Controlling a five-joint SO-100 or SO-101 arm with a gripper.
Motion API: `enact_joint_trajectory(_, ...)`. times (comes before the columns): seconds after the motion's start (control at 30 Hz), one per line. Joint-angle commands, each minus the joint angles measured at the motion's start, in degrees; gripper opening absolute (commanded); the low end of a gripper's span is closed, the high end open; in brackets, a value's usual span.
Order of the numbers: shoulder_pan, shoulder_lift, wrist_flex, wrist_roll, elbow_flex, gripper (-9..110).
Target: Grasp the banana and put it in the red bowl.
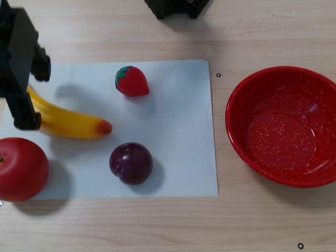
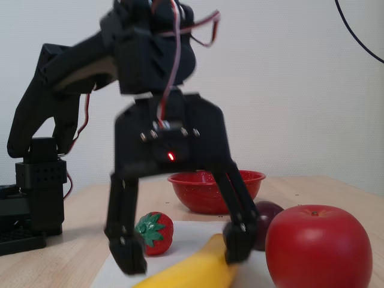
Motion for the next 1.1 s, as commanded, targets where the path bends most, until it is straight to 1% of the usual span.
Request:
enact_joint_trajectory(0.0,-0.35,2.72,-0.79,-0.35,-3.6,38)
enact_joint_trajectory(0.2,-0.09,1.05,-1.85,-0.62,-3.78,37)
enact_joint_trajectory(0.33,0.26,0.26,-2.2,-1.23,-4.13,32)
enact_joint_trajectory(0.6,0.7,0.18,-2.02,-1.49,-5.19,4)
enact_joint_trajectory(0.63,0.7,0.18,-1.93,-1.49,-5.36,2)
enact_joint_trajectory(0.83,0.35,0.18,-0.44,-2.37,-8.26,0)
enact_joint_trajectory(1.07,-0.18,1.76,3.52,-4.57,-12.66,0)
